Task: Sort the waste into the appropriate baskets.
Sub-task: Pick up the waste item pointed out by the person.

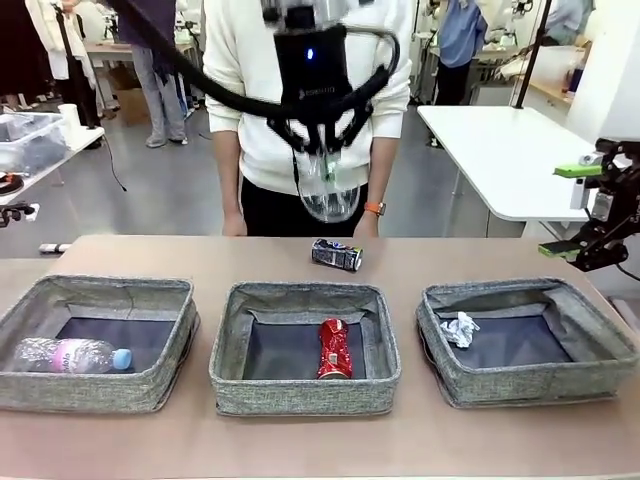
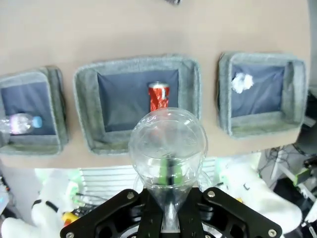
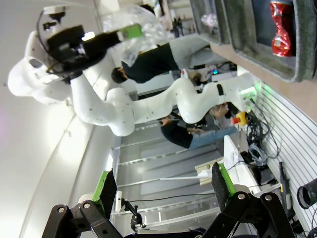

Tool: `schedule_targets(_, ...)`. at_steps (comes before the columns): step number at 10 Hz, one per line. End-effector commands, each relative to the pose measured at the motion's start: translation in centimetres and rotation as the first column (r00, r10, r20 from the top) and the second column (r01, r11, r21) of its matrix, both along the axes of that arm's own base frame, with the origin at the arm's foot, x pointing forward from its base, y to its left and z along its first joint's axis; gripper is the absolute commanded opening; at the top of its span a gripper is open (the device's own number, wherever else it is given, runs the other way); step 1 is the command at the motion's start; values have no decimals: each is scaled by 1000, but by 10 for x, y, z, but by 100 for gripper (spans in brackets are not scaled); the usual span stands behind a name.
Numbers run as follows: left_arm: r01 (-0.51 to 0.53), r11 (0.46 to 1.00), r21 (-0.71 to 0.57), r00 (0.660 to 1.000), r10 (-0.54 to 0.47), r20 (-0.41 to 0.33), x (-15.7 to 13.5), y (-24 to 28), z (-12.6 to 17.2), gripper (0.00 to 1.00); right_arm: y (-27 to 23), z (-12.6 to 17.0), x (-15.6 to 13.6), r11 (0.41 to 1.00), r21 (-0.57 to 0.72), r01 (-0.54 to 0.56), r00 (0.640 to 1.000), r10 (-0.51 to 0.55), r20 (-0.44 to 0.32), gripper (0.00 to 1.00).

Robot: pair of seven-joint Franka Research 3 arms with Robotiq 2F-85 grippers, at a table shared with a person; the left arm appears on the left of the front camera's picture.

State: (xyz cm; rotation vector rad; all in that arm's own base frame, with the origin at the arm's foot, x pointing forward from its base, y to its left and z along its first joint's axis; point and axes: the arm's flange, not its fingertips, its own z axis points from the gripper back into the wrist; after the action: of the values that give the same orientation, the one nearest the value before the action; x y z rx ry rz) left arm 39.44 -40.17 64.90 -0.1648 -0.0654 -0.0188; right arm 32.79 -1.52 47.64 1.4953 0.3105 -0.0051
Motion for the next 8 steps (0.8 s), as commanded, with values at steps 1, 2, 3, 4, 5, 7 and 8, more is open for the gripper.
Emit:
schedule_targets(1,-26,999,24,1000,26,7,15,-14,25,1,0,6,0,1000,5,2,1000,-2,-21,100)
schedule_targets(2,-12,999,37,1000,11,20,16,-20,36,1,0,6,0,1000,5,2,1000,-2,-21,100)
schedule_targets(3,13,998,62,1000,-14,24,17,-23,51,1,0,6,0,1000,5,2,1000,-2,-21,100)
schedule_targets(4,-13,996,89,998,8,59,19,-25,62,1,0,6,0,1000,5,2,1000,-2,-21,100)
schedule_targets(5,-41,993,107,997,34,67,21,-28,75,1,0,6,0,1000,5,2,1000,-2,-21,100)
schedule_targets(7,-44,991,123,998,39,40,24,-34,86,1,0,6,0,1000,5,2,1000,-2,-21,100)
schedule_targets(8,-31,988,154,999,28,24,25,-36,91,1,0,6,0,1000,5,2,1000,-2,-21,100)
